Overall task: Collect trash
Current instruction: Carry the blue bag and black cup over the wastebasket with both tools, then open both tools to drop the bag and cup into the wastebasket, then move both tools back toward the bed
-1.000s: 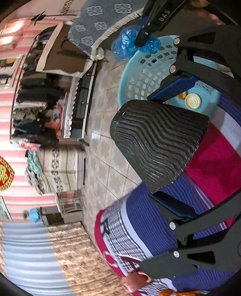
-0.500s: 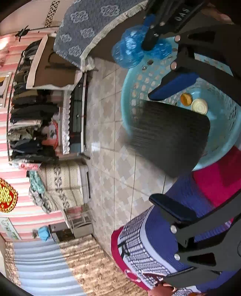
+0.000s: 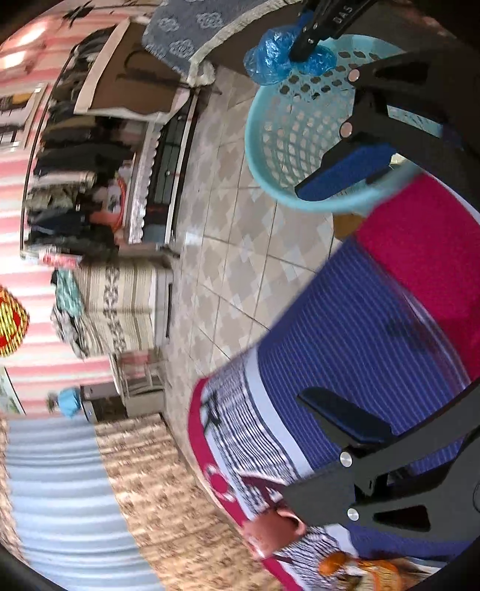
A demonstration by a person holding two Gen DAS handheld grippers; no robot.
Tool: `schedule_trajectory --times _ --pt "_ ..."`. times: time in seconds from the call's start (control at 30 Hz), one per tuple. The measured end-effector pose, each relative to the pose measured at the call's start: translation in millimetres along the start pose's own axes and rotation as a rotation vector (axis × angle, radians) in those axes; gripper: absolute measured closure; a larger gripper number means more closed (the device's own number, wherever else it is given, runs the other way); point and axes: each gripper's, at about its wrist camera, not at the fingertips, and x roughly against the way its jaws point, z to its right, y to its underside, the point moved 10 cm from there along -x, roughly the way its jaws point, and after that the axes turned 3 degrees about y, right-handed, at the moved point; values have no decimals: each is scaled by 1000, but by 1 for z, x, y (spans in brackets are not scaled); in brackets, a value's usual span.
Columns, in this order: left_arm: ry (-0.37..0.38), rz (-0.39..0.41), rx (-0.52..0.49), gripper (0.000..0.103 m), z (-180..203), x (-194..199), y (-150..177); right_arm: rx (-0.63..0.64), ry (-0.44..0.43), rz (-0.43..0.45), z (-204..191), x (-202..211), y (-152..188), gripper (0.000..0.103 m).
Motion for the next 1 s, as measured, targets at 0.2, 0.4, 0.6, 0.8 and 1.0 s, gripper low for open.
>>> schedule_trajectory --times 0.2,0.4,0.6,0.8,1.0 --pt "-55 2 51 6 -37 15 10 0 -3 -4 -10 -5 1 67" --pt "-88 -5 101 6 -66 25 18 11 -14 47 -20 5 -7 27" --pt "-110 13 116 6 -81 37 19 11 -2 77 -21 11 -13 10" --pt "-124 26 123 6 -89 49 21 3 -7 87 -23 16 -13 7" --pt "-141 27 134 6 -103 65 29 60 -27 108 -45 25 -12 7"
